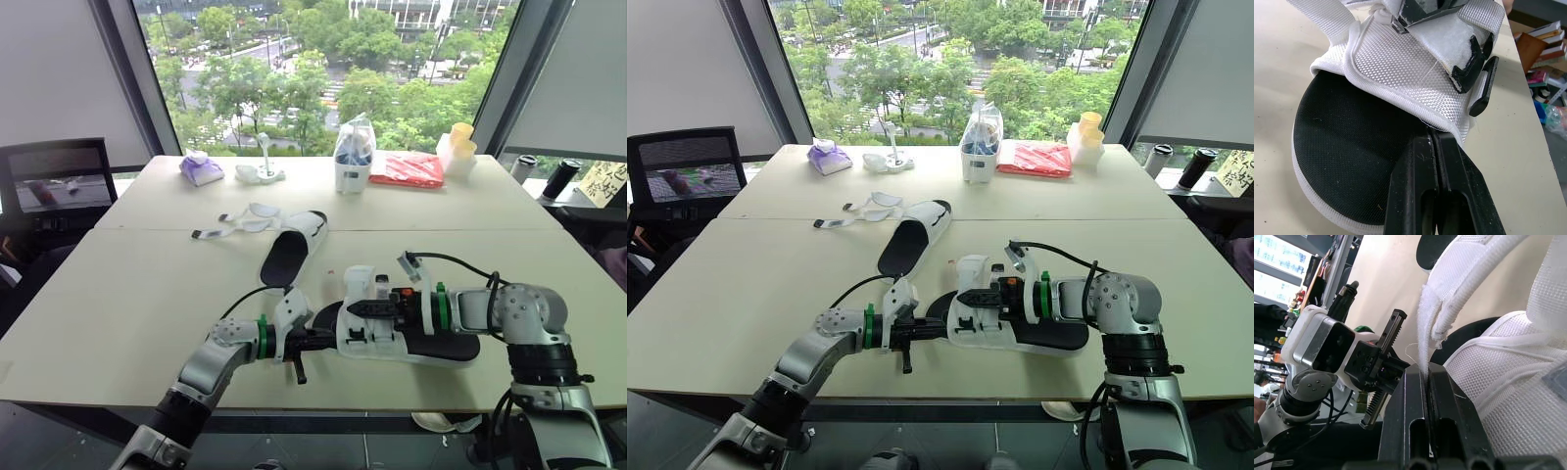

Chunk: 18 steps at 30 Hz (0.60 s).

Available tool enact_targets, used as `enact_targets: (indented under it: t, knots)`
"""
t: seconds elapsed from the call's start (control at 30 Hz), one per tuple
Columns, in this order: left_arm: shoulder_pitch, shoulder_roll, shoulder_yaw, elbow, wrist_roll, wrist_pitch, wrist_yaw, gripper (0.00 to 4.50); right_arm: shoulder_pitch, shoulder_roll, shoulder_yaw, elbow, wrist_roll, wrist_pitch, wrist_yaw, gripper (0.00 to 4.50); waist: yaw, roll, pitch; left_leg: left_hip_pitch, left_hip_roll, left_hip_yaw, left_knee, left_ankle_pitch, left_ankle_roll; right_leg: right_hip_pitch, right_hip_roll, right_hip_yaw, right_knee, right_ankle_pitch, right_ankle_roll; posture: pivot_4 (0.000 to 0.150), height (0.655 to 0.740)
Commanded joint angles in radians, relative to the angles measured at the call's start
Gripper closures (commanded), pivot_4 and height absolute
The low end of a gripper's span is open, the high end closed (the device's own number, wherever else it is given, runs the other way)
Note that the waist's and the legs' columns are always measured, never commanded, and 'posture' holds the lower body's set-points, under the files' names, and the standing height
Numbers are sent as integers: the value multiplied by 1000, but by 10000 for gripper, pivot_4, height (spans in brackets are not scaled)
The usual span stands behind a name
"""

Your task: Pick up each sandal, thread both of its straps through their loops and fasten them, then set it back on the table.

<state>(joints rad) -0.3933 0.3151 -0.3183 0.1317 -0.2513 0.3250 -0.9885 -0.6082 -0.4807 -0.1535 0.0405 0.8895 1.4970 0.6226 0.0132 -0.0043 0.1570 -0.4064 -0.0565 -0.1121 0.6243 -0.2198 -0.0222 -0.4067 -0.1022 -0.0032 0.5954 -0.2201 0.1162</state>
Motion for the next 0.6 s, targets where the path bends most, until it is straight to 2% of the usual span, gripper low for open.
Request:
enact_targets:
  t: [0.03,0.27,0.6]
  knots:
    - [32,5,-32,66,41,42,13,45000,-14,6,-13,-48,33,21,12,44456,0,0,0,0,0,0,0,0,0,0,0,0,0,0,0,1500,7400]
    - [34,6,-34,70,44,40,12,45000,16,-6,13,-79,22,44,11,44456,0,0,0,0,0,0,0,0,0,-1,0,0,0,0,0,1500,7400]
    - [40,7,-36,72,48,37,12,45000,82,-129,208,-188,-90,-118,74,44456,1,0,0,0,-1,0,-2,0,0,0,-1,0,-2,-1,1,1500,7400]
